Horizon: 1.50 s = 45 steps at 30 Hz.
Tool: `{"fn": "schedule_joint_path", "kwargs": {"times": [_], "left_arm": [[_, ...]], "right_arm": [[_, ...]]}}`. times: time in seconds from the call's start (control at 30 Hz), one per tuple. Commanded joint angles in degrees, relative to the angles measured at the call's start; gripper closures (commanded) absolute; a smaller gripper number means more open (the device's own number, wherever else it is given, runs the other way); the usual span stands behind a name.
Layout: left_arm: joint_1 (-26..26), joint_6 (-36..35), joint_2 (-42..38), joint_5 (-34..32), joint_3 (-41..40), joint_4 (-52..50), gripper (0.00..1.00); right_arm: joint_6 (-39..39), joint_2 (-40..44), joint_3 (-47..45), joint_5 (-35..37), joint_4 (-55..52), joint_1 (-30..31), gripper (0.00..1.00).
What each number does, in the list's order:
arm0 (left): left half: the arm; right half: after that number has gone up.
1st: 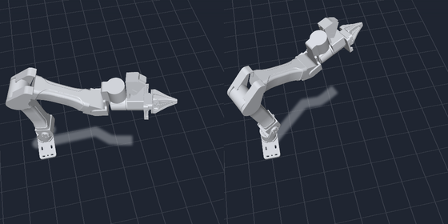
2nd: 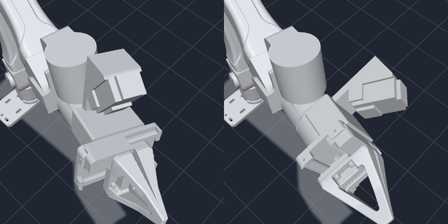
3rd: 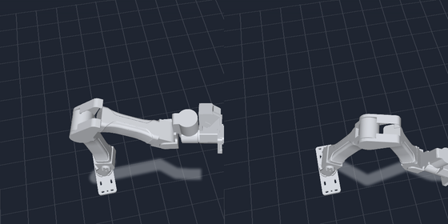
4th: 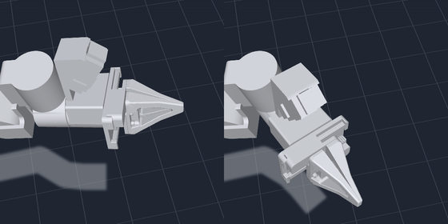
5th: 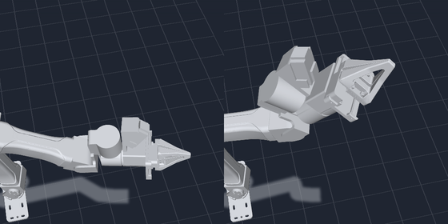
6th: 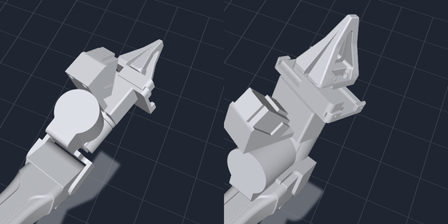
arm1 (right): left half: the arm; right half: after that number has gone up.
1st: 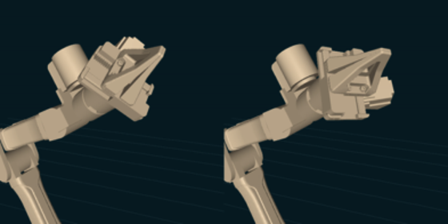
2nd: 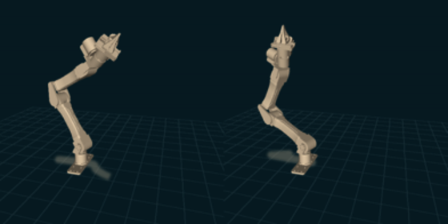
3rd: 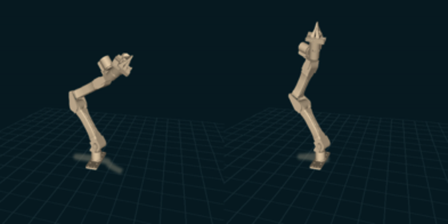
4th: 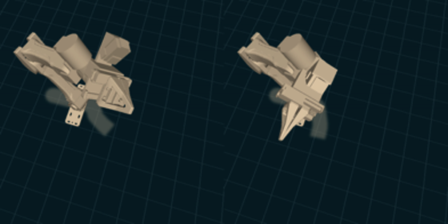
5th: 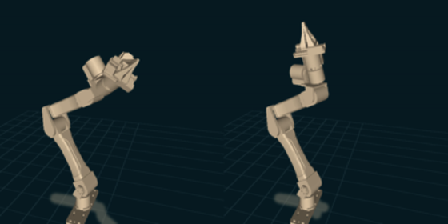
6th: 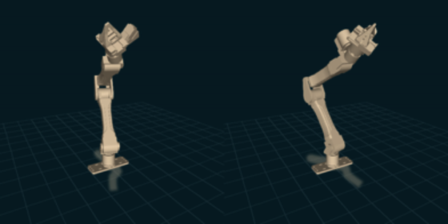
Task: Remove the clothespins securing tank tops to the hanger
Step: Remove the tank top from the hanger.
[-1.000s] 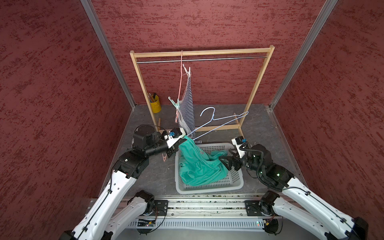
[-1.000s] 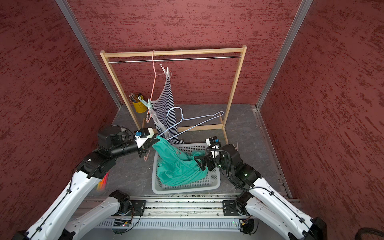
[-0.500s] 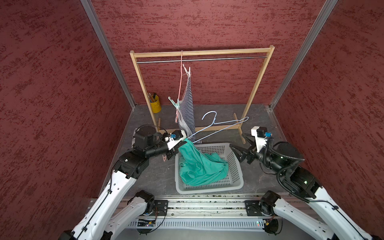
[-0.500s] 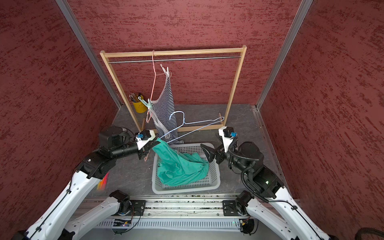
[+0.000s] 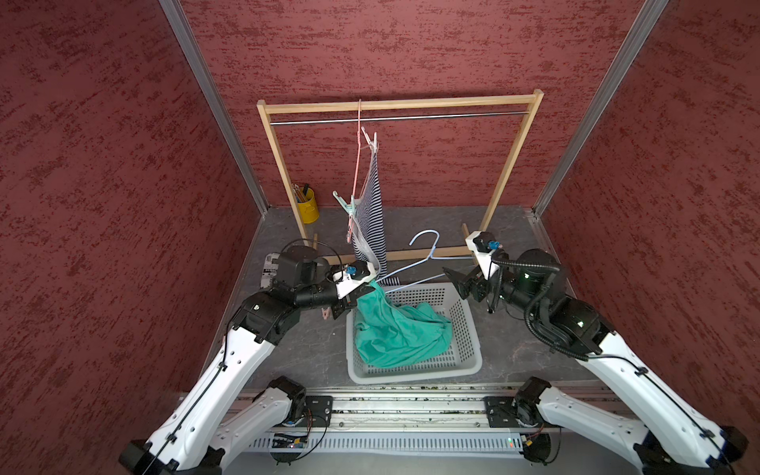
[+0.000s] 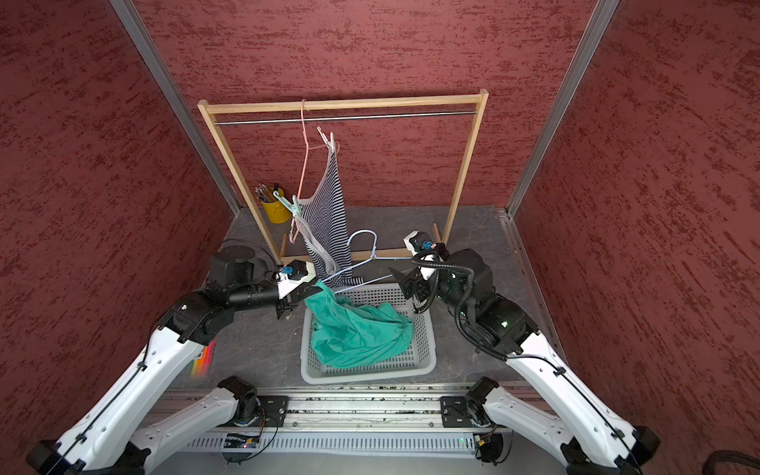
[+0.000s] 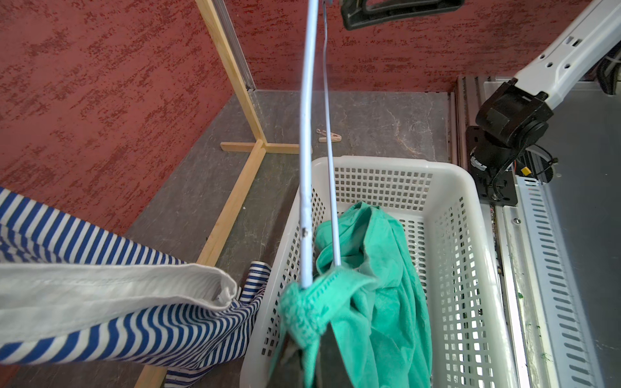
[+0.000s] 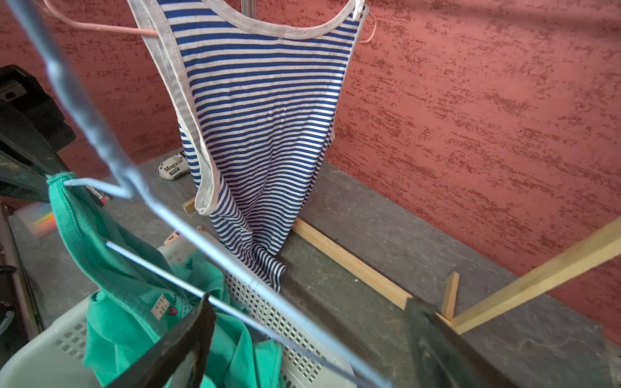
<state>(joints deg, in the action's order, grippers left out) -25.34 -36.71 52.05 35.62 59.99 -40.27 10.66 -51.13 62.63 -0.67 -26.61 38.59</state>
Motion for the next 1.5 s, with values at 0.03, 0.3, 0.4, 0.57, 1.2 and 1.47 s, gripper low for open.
{"fn": "schedule_joint_path", "kwargs": {"times": [0.03, 0.3, 0.4, 0.57, 1.2, 1.47], "left_arm": [[-0.3, -1.6, 0.0, 3.7, 2.2, -1.5, 1.00], [-0.5, -4.5, 0.4, 6.6, 3.0, -3.5, 1.00], [-0.5, -5.6, 1.1, 6.8, 3.9, -5.2, 1.00], [-0.5, -7.0, 2.5, 5.9, 5.0, -7.8, 1.00], [-0.3, 2.3, -4.5, -5.4, -5.3, 9.9, 0.71], [-0.2, 4.5, -4.1, -5.2, -5.8, 12.2, 1.00]], "right_arm": [[5.6, 1.4, 1.3, -3.0, 0.9, 0.3, 0.13], [8.8, -0.5, 2.1, -9.7, 0.7, 0.4, 0.23], [10.0, -0.7, 1.9, -12.9, 0.6, 0.3, 0.39], [10.1, 0.2, 0.8, -12.6, 0.6, 0.3, 0.84], [13.0, 3.5, 0.1, 4.5, -6.6, 0.3, 1.00], [12.6, 7.4, 0.5, 4.7, -7.1, 0.3, 1.00]]}}
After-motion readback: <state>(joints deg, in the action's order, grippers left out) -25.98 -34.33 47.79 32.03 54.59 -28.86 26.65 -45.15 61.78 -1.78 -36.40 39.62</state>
